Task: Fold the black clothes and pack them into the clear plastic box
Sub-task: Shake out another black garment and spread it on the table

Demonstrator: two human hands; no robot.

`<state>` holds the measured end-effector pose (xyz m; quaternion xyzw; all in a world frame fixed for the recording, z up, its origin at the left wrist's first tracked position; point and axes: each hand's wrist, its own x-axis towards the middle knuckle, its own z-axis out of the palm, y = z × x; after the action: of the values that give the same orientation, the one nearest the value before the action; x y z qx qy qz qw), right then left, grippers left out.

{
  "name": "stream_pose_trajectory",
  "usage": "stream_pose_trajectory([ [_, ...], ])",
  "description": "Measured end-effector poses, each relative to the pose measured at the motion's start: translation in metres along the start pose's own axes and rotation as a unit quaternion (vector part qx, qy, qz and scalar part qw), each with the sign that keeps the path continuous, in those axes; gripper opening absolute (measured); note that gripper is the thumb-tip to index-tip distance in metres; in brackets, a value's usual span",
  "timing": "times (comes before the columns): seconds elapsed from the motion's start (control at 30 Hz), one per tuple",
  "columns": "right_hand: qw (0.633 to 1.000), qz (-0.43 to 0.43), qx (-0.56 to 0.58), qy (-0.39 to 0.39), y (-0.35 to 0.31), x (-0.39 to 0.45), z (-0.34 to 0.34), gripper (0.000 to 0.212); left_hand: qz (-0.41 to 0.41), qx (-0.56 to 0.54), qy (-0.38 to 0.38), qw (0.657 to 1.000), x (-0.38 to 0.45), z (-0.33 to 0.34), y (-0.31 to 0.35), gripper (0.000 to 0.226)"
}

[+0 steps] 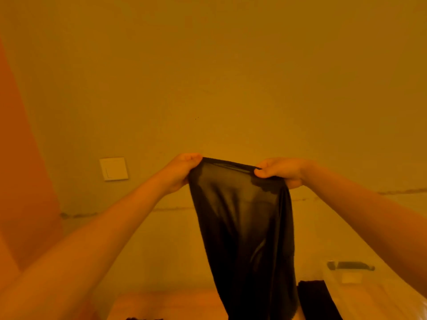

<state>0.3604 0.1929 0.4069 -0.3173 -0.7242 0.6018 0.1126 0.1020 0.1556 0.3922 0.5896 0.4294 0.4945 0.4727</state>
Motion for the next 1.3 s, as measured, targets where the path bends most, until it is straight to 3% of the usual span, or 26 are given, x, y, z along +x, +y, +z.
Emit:
stream_pose_trajectory([
  [0.07,0.999,0.030,-0.018,-0.005,0.003,-0.010,-0.009,0.062,-0.012,0.025,0.002,1.000,-0.001,-0.014,0.005,0.027],
  [0.17,0.991,0.082,-0.107,-0.002,0.007,-0.022,-0.025,0.061,-0.050,0.160,-0.063,0.984,-0.007,-0.036,0.006,0.027],
  [0.27,0.962,0.127,-0.230,0.067,0.010,-0.030,-0.036,0.039,-0.076,0.272,-0.132,0.950,-0.016,-0.057,0.009,0.021],
  [0.33,0.930,0.136,-0.322,0.118,0.010,-0.034,-0.041,0.011,-0.107,0.358,-0.158,0.914,-0.020,-0.068,0.014,0.016],
  [0.47,0.884,0.133,-0.414,0.170,0.004,-0.041,-0.054,0.017,-0.190,0.549,-0.157,0.799,-0.020,-0.086,0.018,0.006],
  [0.53,0.883,0.122,-0.417,0.177,-0.002,-0.044,-0.059,0.017,-0.188,0.596,-0.155,0.765,-0.021,-0.094,0.019,0.011],
  [0.57,0.884,0.114,-0.415,0.180,-0.005,-0.045,-0.060,0.017,-0.183,0.601,-0.148,0.764,-0.021,-0.098,0.020,0.011],
  [0.67,0.906,0.050,-0.371,0.196,-0.010,-0.047,-0.064,0.015,-0.128,0.588,-0.110,0.791,-0.023,-0.110,0.025,0.005],
  [0.73,0.936,0.015,-0.296,0.190,-0.010,-0.051,-0.062,0.008,-0.106,0.530,-0.081,0.837,-0.025,-0.119,0.027,0.006],
  [0.8,0.950,-0.001,-0.252,0.185,-0.009,-0.054,-0.063,0.019,-0.090,0.467,-0.059,0.878,-0.031,-0.126,0.028,0.018],
  [0.87,0.940,0.013,-0.279,0.195,-0.008,-0.057,-0.066,0.015,-0.084,0.430,-0.044,0.898,-0.037,-0.132,0.030,0.029],
  [0.9,0.927,0.026,-0.317,0.200,-0.008,-0.058,-0.066,0.010,-0.082,0.416,-0.045,0.905,-0.038,-0.135,0.030,0.025],
  [1.0,0.882,0.046,-0.422,0.204,-0.011,-0.054,-0.067,0.019,-0.090,0.384,-0.057,0.917,-0.035,-0.136,0.033,0.014],
  [1.13,0.876,0.062,-0.446,0.175,-0.016,-0.047,-0.062,0.018,-0.075,0.408,-0.030,0.909,-0.028,-0.129,0.035,0.017],
  [1.23,0.908,-0.003,-0.358,0.217,-0.013,-0.049,-0.069,0.017,-0.036,0.319,0.033,0.946,-0.025,-0.128,0.030,0.025],
  [1.3,0.945,-0.053,-0.223,0.233,-0.009,-0.051,-0.067,0.012,0.001,0.256,0.086,0.963,-0.023,-0.129,0.025,0.025],
])
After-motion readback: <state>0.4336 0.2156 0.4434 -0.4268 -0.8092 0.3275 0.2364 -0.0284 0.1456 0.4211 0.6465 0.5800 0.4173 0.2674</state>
